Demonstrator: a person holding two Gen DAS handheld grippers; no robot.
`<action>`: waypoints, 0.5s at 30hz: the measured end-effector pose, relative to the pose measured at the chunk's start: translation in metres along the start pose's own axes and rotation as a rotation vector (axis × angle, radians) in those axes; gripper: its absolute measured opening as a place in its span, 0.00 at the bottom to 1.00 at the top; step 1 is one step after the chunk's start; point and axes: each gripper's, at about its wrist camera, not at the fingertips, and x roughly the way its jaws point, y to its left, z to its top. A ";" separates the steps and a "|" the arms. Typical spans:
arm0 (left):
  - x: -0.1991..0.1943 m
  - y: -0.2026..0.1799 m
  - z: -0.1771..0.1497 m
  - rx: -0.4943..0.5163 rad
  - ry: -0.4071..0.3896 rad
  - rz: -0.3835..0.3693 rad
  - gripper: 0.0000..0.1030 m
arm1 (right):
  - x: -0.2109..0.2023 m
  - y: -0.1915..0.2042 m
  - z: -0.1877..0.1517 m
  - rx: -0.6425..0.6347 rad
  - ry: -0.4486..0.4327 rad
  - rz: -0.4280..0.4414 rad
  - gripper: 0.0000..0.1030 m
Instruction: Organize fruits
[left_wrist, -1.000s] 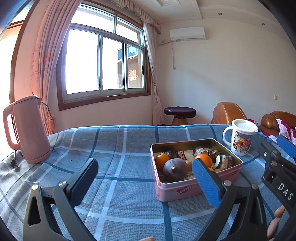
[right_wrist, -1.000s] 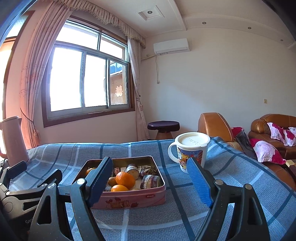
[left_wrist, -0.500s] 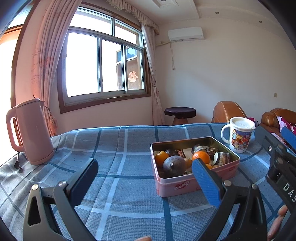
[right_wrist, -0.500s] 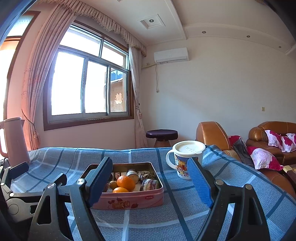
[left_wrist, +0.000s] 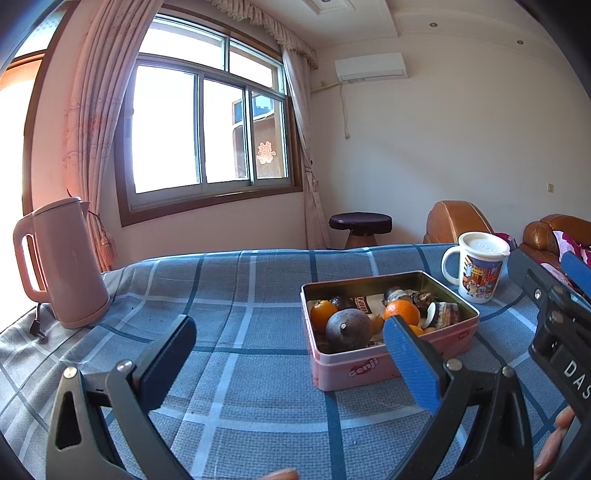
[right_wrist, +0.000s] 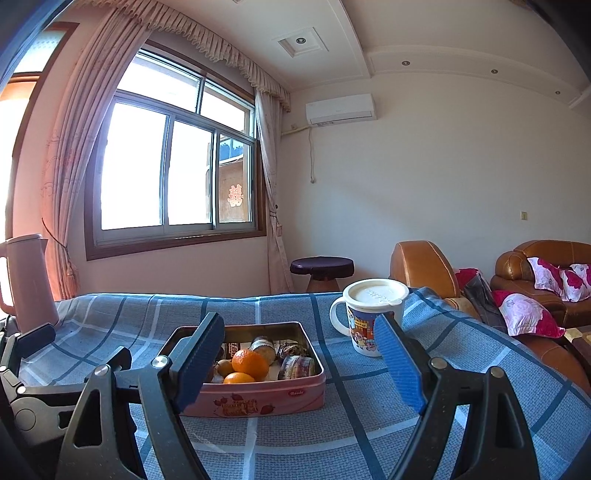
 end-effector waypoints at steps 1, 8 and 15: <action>0.000 0.000 0.000 0.001 0.000 0.000 1.00 | 0.000 0.000 0.000 0.000 0.000 -0.001 0.82; 0.000 0.000 0.000 0.001 0.002 0.003 1.00 | 0.001 0.001 -0.001 -0.002 0.005 -0.006 0.82; 0.002 0.002 -0.002 -0.010 0.022 0.004 1.00 | 0.002 0.001 -0.001 -0.003 0.006 -0.006 0.82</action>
